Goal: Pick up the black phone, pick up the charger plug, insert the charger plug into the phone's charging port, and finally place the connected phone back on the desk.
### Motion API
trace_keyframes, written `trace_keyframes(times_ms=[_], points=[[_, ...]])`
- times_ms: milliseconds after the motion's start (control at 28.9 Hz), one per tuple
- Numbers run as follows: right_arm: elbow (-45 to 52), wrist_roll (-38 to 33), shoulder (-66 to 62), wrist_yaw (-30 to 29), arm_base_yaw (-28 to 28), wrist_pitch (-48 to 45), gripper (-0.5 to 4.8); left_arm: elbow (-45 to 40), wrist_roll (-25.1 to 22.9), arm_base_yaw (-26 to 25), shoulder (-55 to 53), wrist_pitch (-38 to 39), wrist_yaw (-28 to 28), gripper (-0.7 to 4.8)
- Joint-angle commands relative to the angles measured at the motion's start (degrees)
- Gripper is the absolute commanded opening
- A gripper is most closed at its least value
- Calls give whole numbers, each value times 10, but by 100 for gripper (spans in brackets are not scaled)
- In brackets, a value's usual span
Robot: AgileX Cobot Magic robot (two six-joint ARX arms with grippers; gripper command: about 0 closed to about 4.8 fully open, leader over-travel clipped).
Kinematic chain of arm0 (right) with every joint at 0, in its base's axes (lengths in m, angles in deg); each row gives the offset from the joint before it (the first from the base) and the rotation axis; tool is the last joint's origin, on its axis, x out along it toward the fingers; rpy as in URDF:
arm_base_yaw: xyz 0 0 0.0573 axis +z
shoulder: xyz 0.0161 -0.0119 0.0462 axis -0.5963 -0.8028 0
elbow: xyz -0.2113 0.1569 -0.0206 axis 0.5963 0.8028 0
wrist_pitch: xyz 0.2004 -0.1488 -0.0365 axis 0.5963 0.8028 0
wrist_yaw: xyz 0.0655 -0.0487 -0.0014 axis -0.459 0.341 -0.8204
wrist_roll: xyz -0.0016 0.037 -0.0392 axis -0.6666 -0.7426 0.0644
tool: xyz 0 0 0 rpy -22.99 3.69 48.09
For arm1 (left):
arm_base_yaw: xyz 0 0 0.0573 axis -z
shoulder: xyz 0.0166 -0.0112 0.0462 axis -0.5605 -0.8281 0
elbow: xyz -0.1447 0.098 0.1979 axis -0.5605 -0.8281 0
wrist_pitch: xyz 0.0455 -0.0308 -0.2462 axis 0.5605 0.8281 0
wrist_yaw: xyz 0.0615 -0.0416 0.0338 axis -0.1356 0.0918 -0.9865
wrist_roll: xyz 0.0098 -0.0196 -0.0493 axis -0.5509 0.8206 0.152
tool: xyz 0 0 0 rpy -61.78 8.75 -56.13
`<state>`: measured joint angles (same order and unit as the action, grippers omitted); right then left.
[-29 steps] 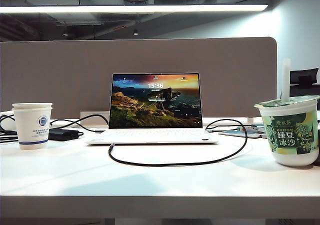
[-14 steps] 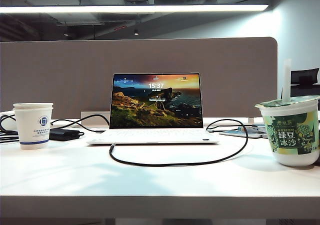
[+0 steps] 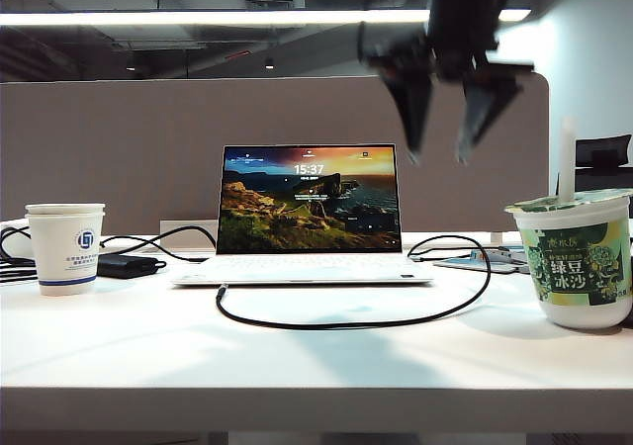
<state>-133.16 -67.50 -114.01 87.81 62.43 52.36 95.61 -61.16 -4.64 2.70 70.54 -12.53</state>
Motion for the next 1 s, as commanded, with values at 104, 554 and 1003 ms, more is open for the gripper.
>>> trace_keyframes(times_ms=[104, 554, 1003], points=[[-2, -11, -25, -1, -36, -6, 280, 5, 3, -1, 3, -22, 2, -7], [8, -9, -82, -15, -78, -72, 279, 5, 3, -1, 3, -22, 2, -7], [8, -10, -154, -12, -84, -83, 266, 5, 3, -1, 3, -22, 2, -7]])
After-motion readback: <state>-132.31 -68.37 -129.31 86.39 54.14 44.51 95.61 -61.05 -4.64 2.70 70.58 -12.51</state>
